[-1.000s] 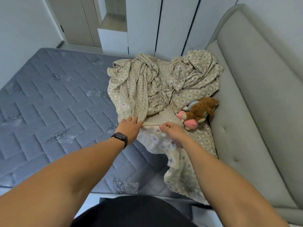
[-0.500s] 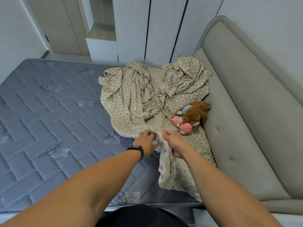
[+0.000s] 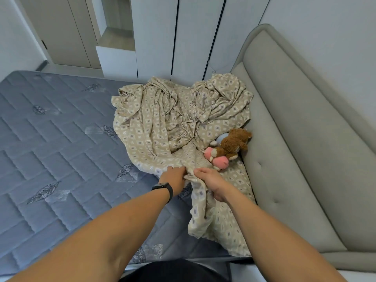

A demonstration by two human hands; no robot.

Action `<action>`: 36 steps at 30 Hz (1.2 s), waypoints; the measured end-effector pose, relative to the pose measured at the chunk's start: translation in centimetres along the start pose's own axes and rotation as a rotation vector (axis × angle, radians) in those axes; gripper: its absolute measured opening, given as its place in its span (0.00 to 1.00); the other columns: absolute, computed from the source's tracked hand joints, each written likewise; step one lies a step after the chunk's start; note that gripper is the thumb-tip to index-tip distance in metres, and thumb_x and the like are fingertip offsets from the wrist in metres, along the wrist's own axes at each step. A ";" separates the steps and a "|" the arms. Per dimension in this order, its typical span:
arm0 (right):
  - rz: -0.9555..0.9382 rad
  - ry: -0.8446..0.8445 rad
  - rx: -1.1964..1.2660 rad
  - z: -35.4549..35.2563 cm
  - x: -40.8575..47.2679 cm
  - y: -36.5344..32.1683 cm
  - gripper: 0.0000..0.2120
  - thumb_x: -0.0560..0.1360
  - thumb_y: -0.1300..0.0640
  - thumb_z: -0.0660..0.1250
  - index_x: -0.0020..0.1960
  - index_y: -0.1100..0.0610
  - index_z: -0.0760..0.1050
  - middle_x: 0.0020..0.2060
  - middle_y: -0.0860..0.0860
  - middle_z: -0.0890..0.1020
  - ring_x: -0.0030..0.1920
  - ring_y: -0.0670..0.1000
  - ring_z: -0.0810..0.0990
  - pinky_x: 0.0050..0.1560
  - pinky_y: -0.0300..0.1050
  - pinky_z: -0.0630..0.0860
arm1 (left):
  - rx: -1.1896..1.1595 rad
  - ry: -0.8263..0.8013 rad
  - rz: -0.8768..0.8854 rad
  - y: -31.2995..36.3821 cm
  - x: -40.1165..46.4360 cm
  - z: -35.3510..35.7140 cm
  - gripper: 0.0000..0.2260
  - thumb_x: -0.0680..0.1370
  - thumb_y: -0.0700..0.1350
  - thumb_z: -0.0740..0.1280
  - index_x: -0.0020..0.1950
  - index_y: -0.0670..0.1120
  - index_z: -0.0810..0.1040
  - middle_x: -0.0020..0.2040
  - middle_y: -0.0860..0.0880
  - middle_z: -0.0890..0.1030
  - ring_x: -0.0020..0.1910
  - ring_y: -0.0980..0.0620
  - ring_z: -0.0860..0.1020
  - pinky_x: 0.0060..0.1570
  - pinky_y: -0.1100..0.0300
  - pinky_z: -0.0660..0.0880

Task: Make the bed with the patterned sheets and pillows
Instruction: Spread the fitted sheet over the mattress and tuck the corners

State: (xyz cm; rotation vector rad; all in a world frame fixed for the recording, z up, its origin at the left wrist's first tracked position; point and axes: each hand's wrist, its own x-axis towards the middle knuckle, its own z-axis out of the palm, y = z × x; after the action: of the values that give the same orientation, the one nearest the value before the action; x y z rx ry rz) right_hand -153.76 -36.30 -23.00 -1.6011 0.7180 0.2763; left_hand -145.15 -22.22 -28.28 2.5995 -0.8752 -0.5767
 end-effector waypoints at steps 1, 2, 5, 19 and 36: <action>-0.031 0.043 -0.081 -0.5 0.2 0.2 0.08 0.81 0.53 0.67 0.52 0.56 0.83 0.47 0.50 0.86 0.50 0.49 0.83 0.53 0.45 0.78 | 0.009 0.015 0.006 0.0 0.0 -0.2 0.07 0.81 0.42 0.59 0.57 0.47 0.74 0.53 0.43 0.79 0.56 0.39 0.73 0.48 0.48 0.72; -0.054 0.095 -0.165 -1.2 0.5 0.5 0.10 0.80 0.52 0.68 0.49 0.58 0.83 0.44 0.49 0.84 0.48 0.50 0.82 0.51 0.46 0.76 | 0.034 0.029 0.013 0.0 0.1 -0.2 0.07 0.81 0.41 0.59 0.57 0.47 0.75 0.52 0.44 0.80 0.54 0.39 0.75 0.46 0.50 0.70; -0.066 0.222 -0.329 -3.0 1.2 1.5 0.13 0.78 0.50 0.67 0.39 0.58 0.78 0.38 0.48 0.81 0.42 0.49 0.78 0.44 0.47 0.71 | 0.047 0.041 0.031 -0.8 0.2 0.0 0.09 0.80 0.38 0.61 0.57 0.48 0.75 0.51 0.44 0.82 0.49 0.39 0.77 0.43 0.51 0.70; -0.266 -0.161 -0.983 5.4 1.7 2.7 0.18 0.76 0.39 0.62 0.65 0.39 0.73 0.64 0.48 0.74 0.66 0.57 0.65 0.57 0.52 0.59 | -0.443 -0.092 -0.218 -4.5 -3.4 -3.1 0.06 0.84 0.42 0.59 0.49 0.44 0.73 0.47 0.43 0.78 0.48 0.45 0.75 0.46 0.53 0.70; -0.376 0.015 -0.904 3.3 -0.9 1.1 0.07 0.82 0.59 0.55 0.48 0.50 0.65 0.39 0.51 0.76 0.38 0.55 0.72 0.32 0.46 0.61 | 0.513 -0.418 -0.159 -10.0 -6.7 -9.9 0.11 0.79 0.51 0.65 0.58 0.49 0.78 0.54 0.46 0.81 0.53 0.44 0.78 0.57 0.49 0.75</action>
State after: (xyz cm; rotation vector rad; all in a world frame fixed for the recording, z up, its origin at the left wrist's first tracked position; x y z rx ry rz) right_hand -154.34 -32.93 -23.96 -2.5534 0.2763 0.3328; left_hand -140.36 -8.61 -22.27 3.0872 -1.0591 -1.0939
